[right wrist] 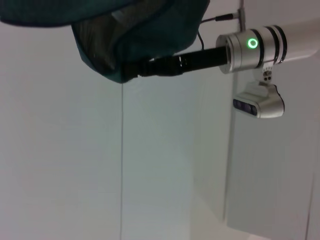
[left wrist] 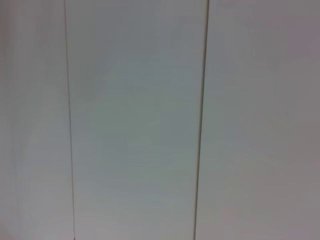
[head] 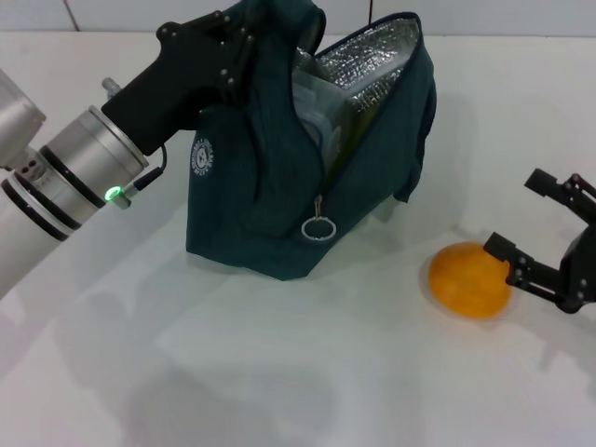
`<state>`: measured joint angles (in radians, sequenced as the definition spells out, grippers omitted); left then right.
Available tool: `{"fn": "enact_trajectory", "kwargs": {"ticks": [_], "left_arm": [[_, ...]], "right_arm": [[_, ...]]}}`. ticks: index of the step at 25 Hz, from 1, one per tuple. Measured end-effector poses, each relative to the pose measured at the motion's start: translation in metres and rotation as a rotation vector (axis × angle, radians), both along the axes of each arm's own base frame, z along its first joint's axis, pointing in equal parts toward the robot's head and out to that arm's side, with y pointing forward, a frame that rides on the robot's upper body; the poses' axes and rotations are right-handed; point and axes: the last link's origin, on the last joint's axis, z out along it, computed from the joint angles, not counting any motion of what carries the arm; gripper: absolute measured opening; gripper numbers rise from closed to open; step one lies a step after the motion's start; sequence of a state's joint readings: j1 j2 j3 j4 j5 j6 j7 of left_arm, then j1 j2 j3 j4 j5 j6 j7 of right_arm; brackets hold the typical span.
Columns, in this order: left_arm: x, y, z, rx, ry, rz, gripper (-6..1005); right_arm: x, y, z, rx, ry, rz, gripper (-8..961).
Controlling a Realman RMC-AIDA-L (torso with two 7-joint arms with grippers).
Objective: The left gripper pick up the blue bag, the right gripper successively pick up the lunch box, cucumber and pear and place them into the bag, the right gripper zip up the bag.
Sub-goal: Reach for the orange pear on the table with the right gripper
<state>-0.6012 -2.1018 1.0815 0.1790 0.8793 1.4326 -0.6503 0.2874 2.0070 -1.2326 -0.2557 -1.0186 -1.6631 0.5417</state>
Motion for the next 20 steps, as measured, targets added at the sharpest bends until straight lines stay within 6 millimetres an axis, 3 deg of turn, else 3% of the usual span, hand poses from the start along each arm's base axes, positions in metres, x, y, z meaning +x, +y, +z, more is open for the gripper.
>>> {"fn": "enact_trajectory", "kwargs": {"ticks": [20], "left_arm": [[-0.002, -0.002, -0.004, -0.011, -0.008, 0.022, 57]], "right_arm": [[0.02, -0.012, -0.013, 0.001, -0.031, -0.12, 745]]}}
